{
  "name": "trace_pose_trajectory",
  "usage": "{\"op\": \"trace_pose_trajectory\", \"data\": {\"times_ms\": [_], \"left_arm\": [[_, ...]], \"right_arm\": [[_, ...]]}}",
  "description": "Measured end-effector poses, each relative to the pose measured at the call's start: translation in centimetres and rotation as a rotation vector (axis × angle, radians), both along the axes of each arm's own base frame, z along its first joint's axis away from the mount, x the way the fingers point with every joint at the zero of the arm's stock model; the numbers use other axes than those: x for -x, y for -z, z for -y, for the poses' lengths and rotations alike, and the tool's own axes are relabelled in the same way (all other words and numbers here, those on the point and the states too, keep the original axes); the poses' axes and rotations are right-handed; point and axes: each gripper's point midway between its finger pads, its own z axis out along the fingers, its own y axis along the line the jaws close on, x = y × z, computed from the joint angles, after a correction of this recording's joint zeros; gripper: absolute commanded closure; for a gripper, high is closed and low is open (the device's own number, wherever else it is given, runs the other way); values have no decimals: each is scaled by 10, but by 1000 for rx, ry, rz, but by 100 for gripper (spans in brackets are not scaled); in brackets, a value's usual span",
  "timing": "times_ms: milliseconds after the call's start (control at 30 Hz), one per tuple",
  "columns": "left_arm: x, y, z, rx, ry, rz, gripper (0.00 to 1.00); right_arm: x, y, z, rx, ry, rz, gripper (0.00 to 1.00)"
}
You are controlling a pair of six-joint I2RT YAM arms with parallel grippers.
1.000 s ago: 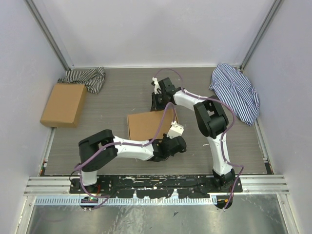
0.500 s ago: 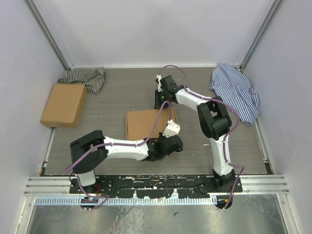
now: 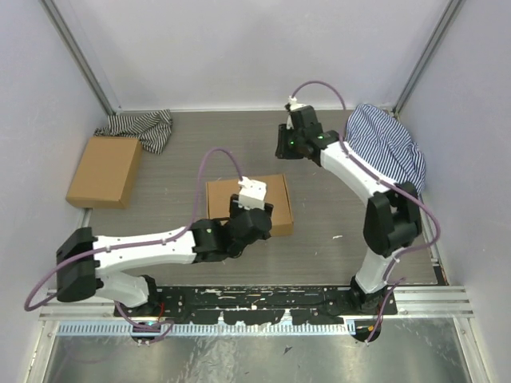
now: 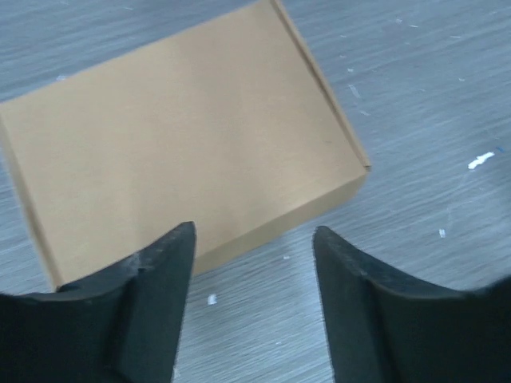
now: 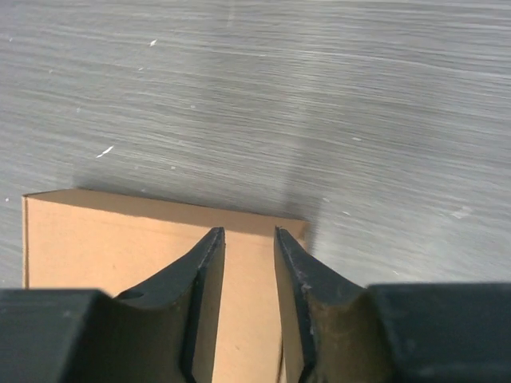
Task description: Fold the paper box
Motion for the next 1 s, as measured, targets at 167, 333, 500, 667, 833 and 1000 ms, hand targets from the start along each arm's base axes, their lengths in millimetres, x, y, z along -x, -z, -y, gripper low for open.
{"op": "trace_pose_trajectory", "data": {"times_ms": [167,333,500,667,833,1000], "left_arm": [[-13,-14,-56,7,-116,1,22],[-74,-15,-154,76,-402,-79,21],[-73,-6,-198,78,-481,-132,16],[-67,6,-209,31,-488,-199,2],[-67,7,-209,-55,-470,-260,2],[-66,3,-212,-109,-451,-273,2]], "right_arm": [[22,-35,37,7,102,112,18],[51,-56,57,-8,148,188,8],[73,-43,73,7,173,189,7],[104,-24,98,46,225,177,7],[107,-33,108,51,266,214,13],[110,-30,111,57,267,218,15]]}}
